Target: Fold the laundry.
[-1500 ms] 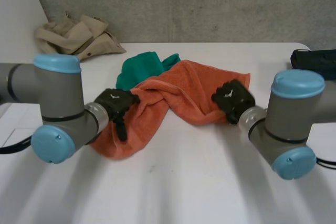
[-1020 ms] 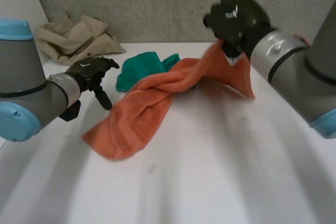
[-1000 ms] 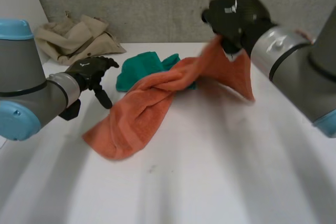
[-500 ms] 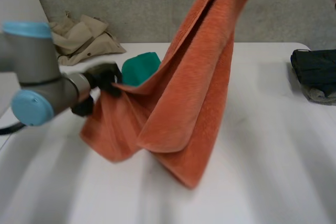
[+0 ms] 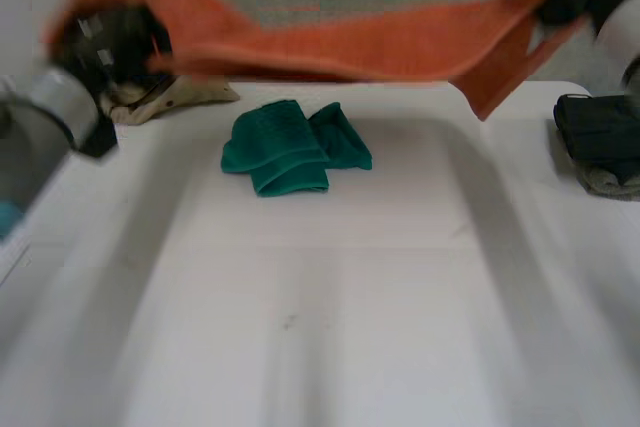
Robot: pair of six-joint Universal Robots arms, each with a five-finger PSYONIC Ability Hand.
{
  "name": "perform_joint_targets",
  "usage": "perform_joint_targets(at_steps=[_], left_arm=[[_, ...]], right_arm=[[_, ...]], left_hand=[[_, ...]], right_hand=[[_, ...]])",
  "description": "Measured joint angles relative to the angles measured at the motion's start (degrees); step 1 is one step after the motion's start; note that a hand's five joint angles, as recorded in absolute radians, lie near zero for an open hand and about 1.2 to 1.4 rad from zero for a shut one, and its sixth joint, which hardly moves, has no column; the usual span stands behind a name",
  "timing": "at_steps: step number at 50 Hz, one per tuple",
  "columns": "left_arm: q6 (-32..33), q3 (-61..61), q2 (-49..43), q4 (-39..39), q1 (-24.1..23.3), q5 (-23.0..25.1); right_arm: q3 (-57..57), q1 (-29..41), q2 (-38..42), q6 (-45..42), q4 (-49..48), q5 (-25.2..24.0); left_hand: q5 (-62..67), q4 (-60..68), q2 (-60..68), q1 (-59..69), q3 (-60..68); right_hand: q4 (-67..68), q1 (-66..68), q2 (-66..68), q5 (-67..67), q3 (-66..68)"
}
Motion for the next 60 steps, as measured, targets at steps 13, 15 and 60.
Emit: perform_joint_targets(at_steps=[13, 15, 60], left_arm=[[10.70, -12.13, -16.20, -2.14, 3.27, 3.79], [11.73, -11.67, -16.86, -4.27, 4.23, 4.32], [21.31, -12.42, -17.05, -1.91, 1.17, 4.74]], right_arm=[[26.07, -1.52, 5.60, -4.09, -5.84, -3.96], [27.68, -1.91, 6.17, -4.27, -6.82, -3.88], [29.33, -6.75, 3.60, 2.47, -9.69, -3.08]], left_hand=[[-17.38, -20.02, -20.11, -18.92, -19.68], [-22.11, -24.81, -24.47, -23.24, -24.00], [-33.82, -36.52, -36.42, -34.20, -36.19]], right_hand=[[0.00, 0.00, 0.00, 0.00, 0.00], [0.00, 0.00, 0.00, 0.00, 0.00], [0.00, 0.00, 0.00, 0.00, 0.00]])
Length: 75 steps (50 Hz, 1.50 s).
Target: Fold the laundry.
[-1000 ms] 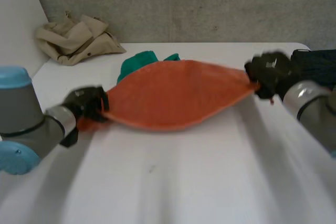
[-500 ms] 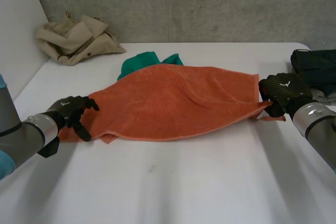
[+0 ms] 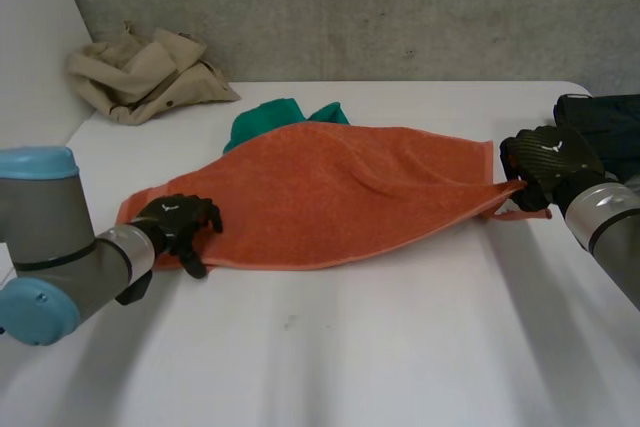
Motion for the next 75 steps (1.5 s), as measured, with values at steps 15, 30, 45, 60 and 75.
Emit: perform_joint_targets(at_steps=[15, 30, 45, 60, 75], left_arm=[[0.09, 4.92, -2.19, 0.38, -0.48, -1.36], [2.20, -4.15, 16.04, -5.02, -0.90, -1.32], [6.47, -9.22, 13.28, -4.22, 4.56, 1.39], [13.55, -9.58, 7.65, 1.57, 7.08, 1.28], [19.02, -8.77, 3.72, 7.30, 7.47, -0.09]], right_arm=[[-0.06, -1.79, -3.02, 2.80, 2.53, -0.22], [-9.13, -5.16, -6.83, -17.25, 33.68, -6.09], [-16.12, -2.20, -3.20, -18.80, 38.97, -4.19], [-14.98, -3.37, 1.40, -11.00, 25.59, 1.57], [-12.43, -3.34, 2.60, -10.50, 21.64, 1.28]], left_hand=[[35.01, 36.44, 36.53, 34.34, 36.15], [35.01, 36.59, 36.53, 34.34, 36.16], [-5.43, -5.35, -4.76, -5.49, -4.64], [-5.34, -5.34, -4.77, -5.48, -4.64], [-3.71, -3.78, -4.06, -5.15, -3.89]], right_hand=[[0.00, 0.00, 0.00, 0.00, 0.00], [0.00, 0.00, 0.00, -0.01, 0.00], [0.00, 0.00, 0.00, -0.01, 0.00], [0.00, 0.00, 0.00, 0.00, 0.00], [0.00, 0.00, 0.00, 0.00, 0.00]])
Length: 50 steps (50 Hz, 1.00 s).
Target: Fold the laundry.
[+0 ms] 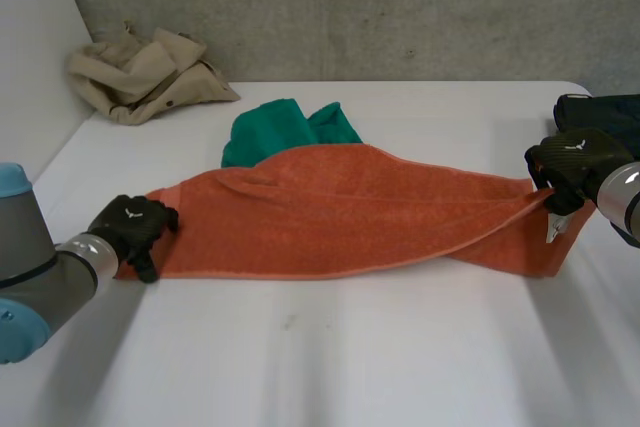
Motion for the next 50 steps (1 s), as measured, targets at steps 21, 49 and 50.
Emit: perform_joint_targets(at_steps=[21, 49, 50], left_arm=[[2.09, 5.41, -4.35, 2.85, -1.10, -1.80], [-3.25, 4.29, 6.82, 0.05, -0.24, -1.35], [-3.74, 3.76, 8.34, -0.46, -0.08, -1.17]], right_arm=[[2.36, 0.56, -0.30, -0.12, -0.84, -0.65], [1.08, -2.15, -5.18, -1.03, 1.74, -0.71], [0.87, -2.32, -5.51, -1.18, 2.19, -0.73]], left_hand=[[7.89, 11.04, 11.47, 12.73, 11.41], [37.91, 40.38, 40.61, 39.08, 40.06], [37.91, 40.38, 40.61, 39.08, 40.06]], right_hand=[[0.00, 0.00, 0.00, 0.00, 0.00], [0.00, 0.00, 0.00, 0.00, 0.00], [0.00, 0.00, 0.00, 0.00, 0.00]])
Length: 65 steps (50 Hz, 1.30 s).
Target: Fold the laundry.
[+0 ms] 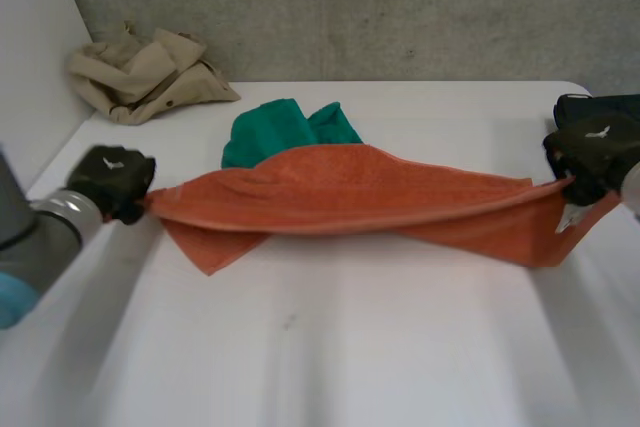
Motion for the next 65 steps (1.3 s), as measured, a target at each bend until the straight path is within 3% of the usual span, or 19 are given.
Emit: perform_joint_targets(at_steps=[9, 14, 19, 24, 29, 34, 38, 40, 41, 44, 48, 58, 65], left_arm=[[-4.28, -3.88, 24.18, -16.64, 2.83, 6.04], [-4.52, -2.21, 31.30, -24.16, 4.06, 8.06], [-3.89, -0.01, 27.21, -28.46, 3.71, 7.21], [-1.74, 4.15, 15.17, -30.73, 1.63, 3.88], [0.61, 14.38, 1.76, -31.64, -0.61, 0.14], [-1.28, 29.55, -4.59, -29.21, -1.84, -1.20], [-5.23, 39.95, -4.61, -22.26, -2.25, -1.76], [-6.88, 42.45, -3.78, -18.15, -2.26, -2.03], [-8.91, 44.26, -2.36, -12.30, -2.17, -2.39], [-12.10, 44.82, 0.10, -2.38, -1.80, -2.80], [-15.50, 42.58, 2.20, 6.09, -0.95, -2.55], [-18.79, 29.14, 2.99, 6.47, 0.79, -0.23], [-17.49, 15.49, 2.20, 6.63, 0.51, 1.13]], right_arm=[[-7.90, -5.15, -8.91, -7.32, 19.20, -1.70], [-11.39, -7.54, -11.62, -11.95, 27.87, -3.04], [-12.07, -8.11, -9.57, -17.86, 34.02, -3.91], [-12.56, -5.50, -2.74, -23.89, 36.75, -2.39], [-18.72, -0.85, 7.20, -26.39, 32.95, 3.62], [-29.09, 1.85, 12.51, -21.95, 20.78, 7.86], [-35.30, 2.40, 13.01, -12.20, 5.25, 9.44], [-36.12, 2.25, 12.20, -7.62, -1.28, 9.71], [-36.07, 1.90, 10.55, -2.07, -9.22, 9.87], [-34.16, 1.00, 7.02, 5.54, -20.24, 9.94], [-30.41, -0.23, 2.90, 11.06, -27.80, 9.63], [-24.49, 0.83, 2.48, 11.61, -17.97, 4.19], [-19.60, 1.30, 8.57, 8.64, -9.36, 1.65]], left_hand=[[0.00, 0.02, 0.04, 0.00, 0.16], [0.00, 0.04, 0.16, 0.00, 0.17], [0.00, 0.04, 0.16, 0.00, 0.17], [0.00, 0.04, 0.16, 0.00, 0.17], [-0.02, 0.05, 0.16, 0.00, 0.18], [-0.02, 0.05, 0.16, 0.00, 0.19], [-0.02, 0.05, 0.16, 0.00, 0.19], [-0.02, 0.05, 0.16, 0.00, 0.19], [-0.02, 0.05, 0.16, 0.00, 0.19], [-0.02, 0.05, 0.16, 0.00, 0.19], [-0.02, 0.05, 0.16, 0.00, 0.19], [-0.02, 0.06, 0.16, 0.00, 0.19], [-0.02, 0.06, 0.16, 0.00, 0.19]], right_hand=[[0.00, 0.00, 0.00, 0.01, 0.00], [0.00, 0.00, 0.00, 0.00, 0.00], [0.00, 0.00, 0.00, 0.00, 0.00], [0.00, 0.00, 0.00, 0.00, 0.00], [0.00, 0.00, 0.00, 0.00, 0.00], [0.00, 0.00, 0.00, 0.00, 0.00], [0.00, 0.00, 0.00, 0.00, 0.00], [0.00, 0.00, 0.00, 0.00, 0.00], [0.00, 0.00, 0.00, 0.00, 0.00], [0.00, 0.00, 0.00, 0.00, 0.00], [0.00, 0.00, 0.00, 0.00, 0.00], [0.00, 0.00, 0.00, 0.90, 0.00], [0.00, 0.00, 0.00, 1.35, 0.00]])
